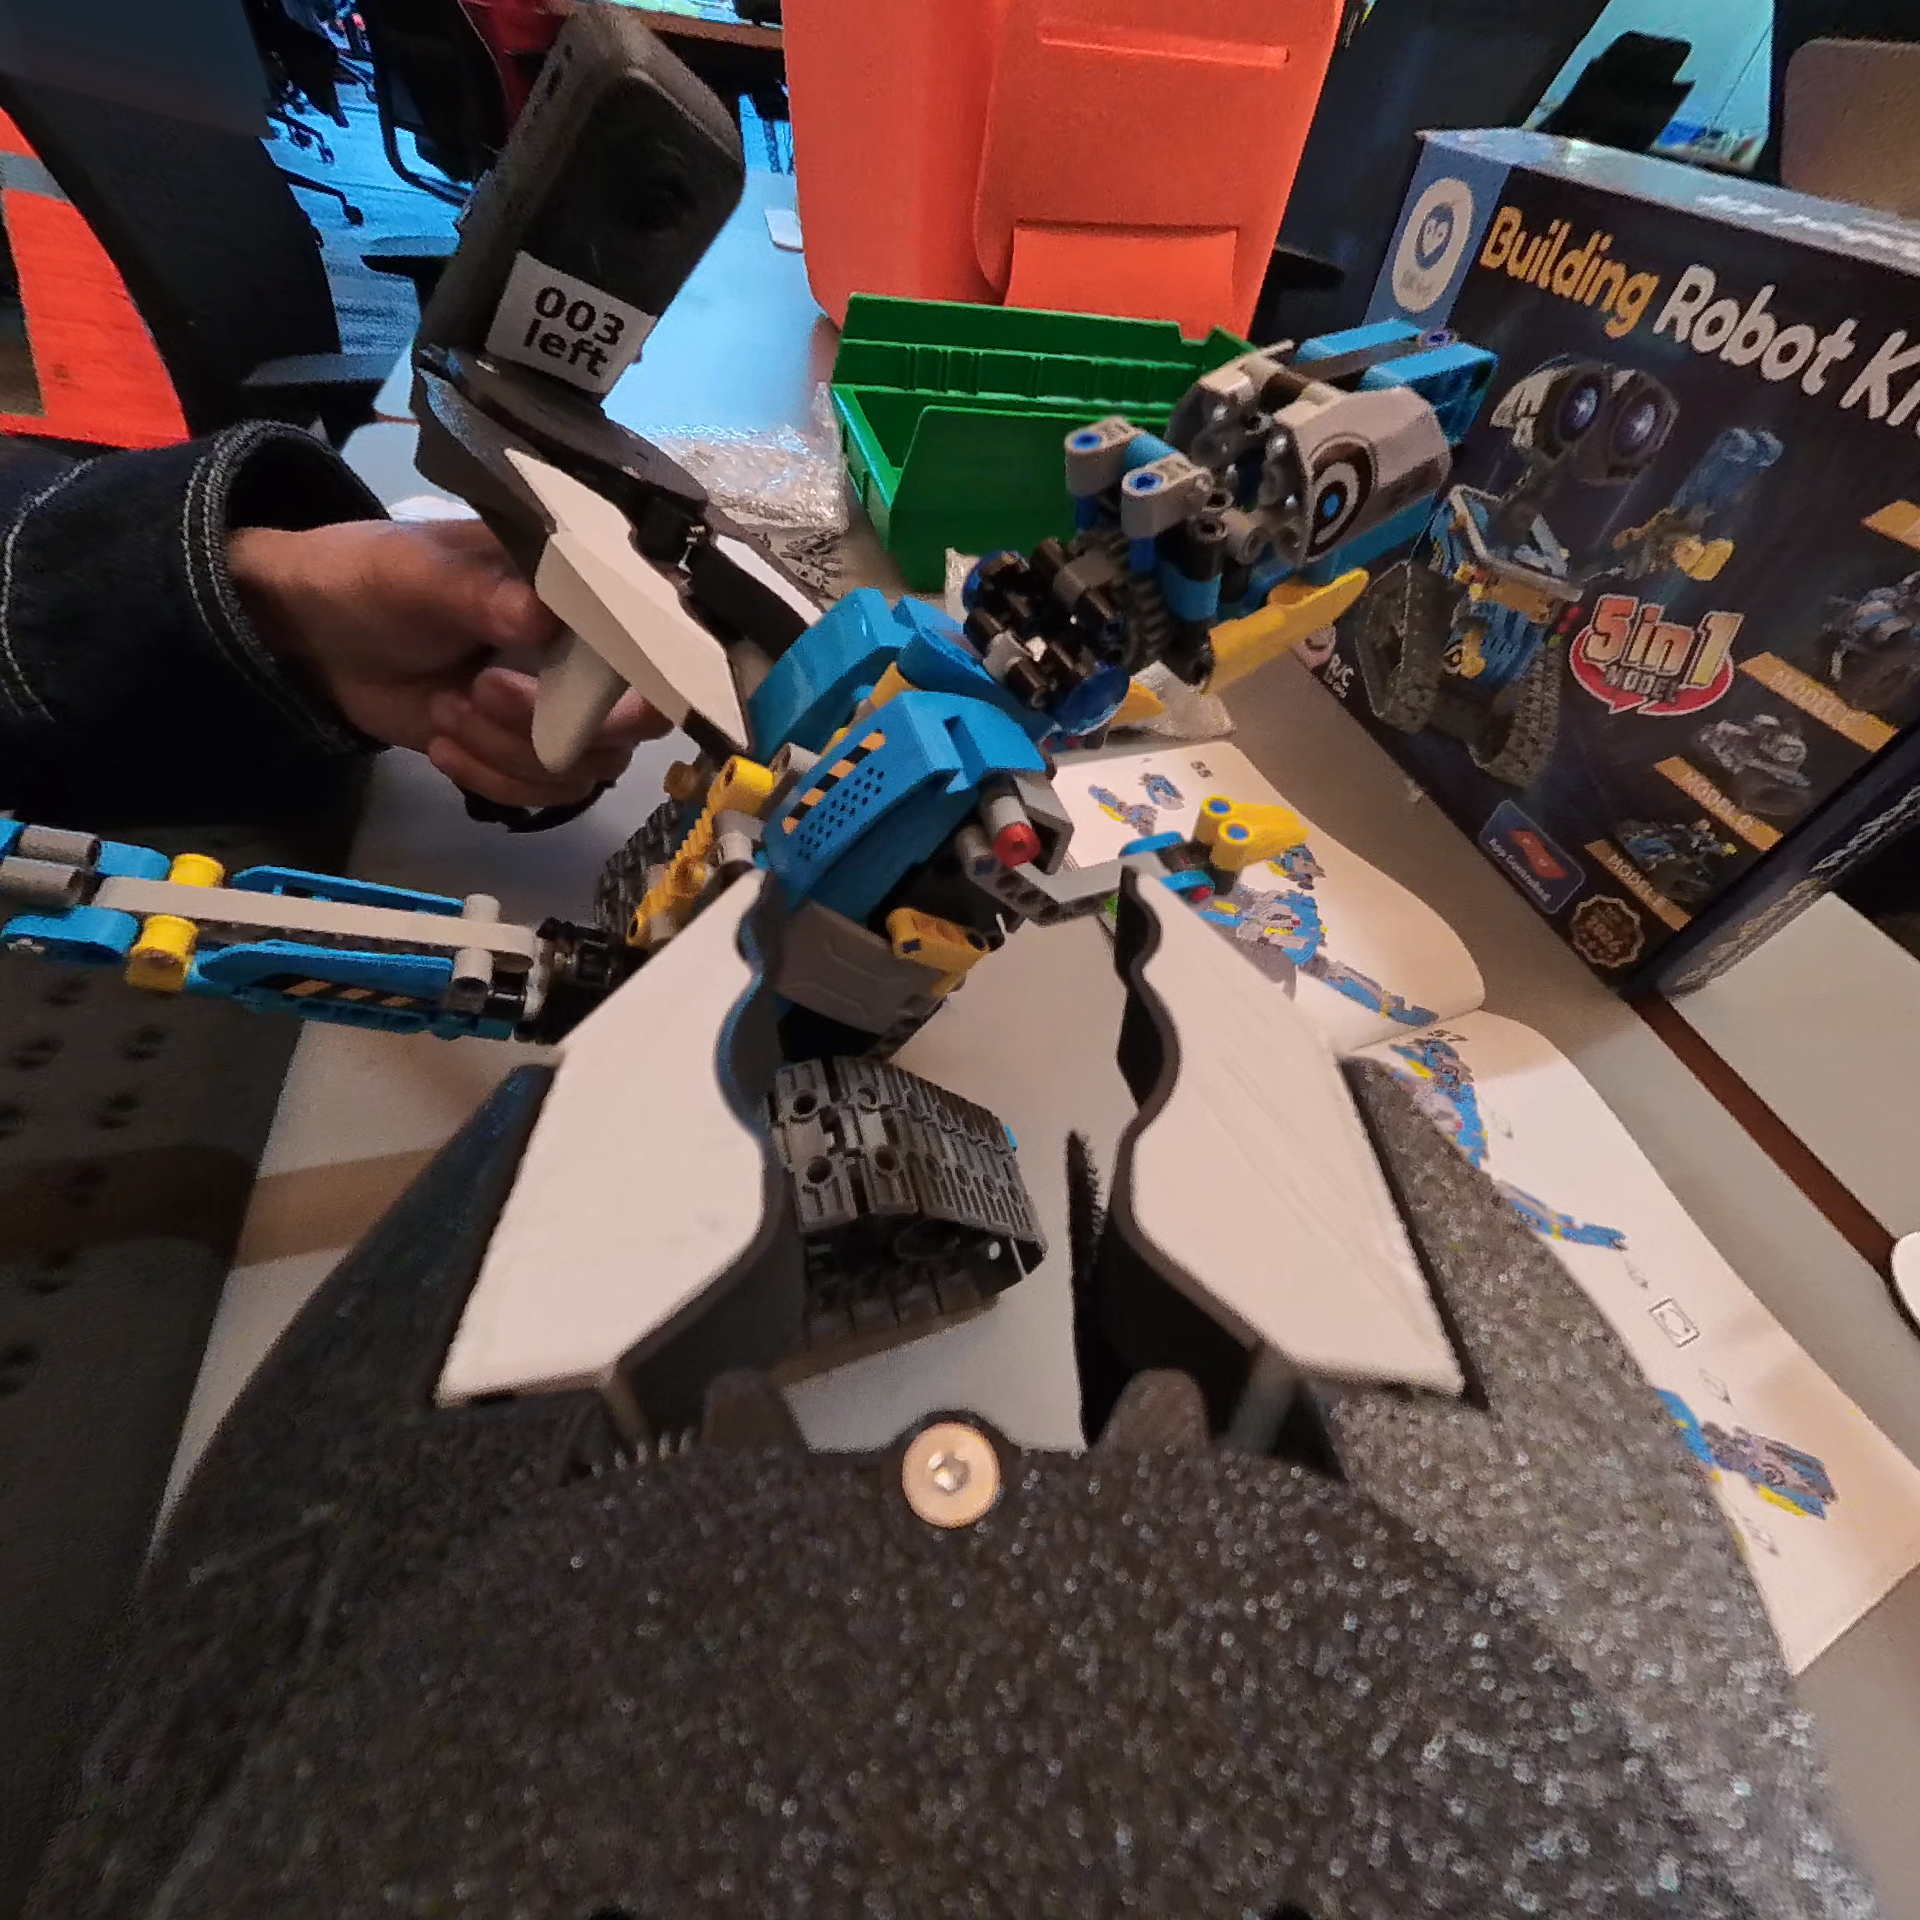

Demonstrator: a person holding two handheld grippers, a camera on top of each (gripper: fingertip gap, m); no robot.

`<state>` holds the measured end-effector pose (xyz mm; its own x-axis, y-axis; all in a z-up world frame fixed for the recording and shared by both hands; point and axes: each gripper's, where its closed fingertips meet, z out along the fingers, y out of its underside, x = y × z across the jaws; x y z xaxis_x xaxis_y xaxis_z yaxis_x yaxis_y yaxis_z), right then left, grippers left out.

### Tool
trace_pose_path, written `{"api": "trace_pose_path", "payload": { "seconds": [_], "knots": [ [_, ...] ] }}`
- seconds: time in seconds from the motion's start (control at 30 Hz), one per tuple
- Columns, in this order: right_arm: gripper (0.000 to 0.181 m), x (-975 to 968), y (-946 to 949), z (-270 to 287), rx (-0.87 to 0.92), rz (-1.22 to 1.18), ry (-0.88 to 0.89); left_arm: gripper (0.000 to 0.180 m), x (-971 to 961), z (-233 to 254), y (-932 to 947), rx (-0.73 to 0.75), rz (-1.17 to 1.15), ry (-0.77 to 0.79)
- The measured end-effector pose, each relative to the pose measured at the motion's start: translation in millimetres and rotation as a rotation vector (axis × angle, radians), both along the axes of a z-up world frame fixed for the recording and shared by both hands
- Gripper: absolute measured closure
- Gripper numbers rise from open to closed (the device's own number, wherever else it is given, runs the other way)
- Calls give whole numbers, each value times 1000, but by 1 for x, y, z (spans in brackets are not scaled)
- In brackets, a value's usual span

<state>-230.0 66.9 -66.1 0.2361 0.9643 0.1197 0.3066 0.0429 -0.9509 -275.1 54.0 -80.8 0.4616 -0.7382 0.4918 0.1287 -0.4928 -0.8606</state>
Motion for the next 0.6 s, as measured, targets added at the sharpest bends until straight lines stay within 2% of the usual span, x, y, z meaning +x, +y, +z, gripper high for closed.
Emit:
{"api": "trace_pose_path", "payload": {
  "seconds": [0.1,0.23,0.33,0.53,0.6],
  "knots": [
    [116,2,-1,-6,-39,18,-27,123,0,0,0,-1,-3,-2],
    [115,-4,0,8,-161,31,88,122,0,0,0,-1,-3,-1],
    [109,-4,11,3,-215,-12,92,123,0,0,0,-1,-1,-2],
    [102,2,7,-7,-246,2,52,122,0,0,0,0,-2,-2],
    [102,0,7,1,-295,13,104,122,0,0,0,1,-2,-1]
  ]
}}
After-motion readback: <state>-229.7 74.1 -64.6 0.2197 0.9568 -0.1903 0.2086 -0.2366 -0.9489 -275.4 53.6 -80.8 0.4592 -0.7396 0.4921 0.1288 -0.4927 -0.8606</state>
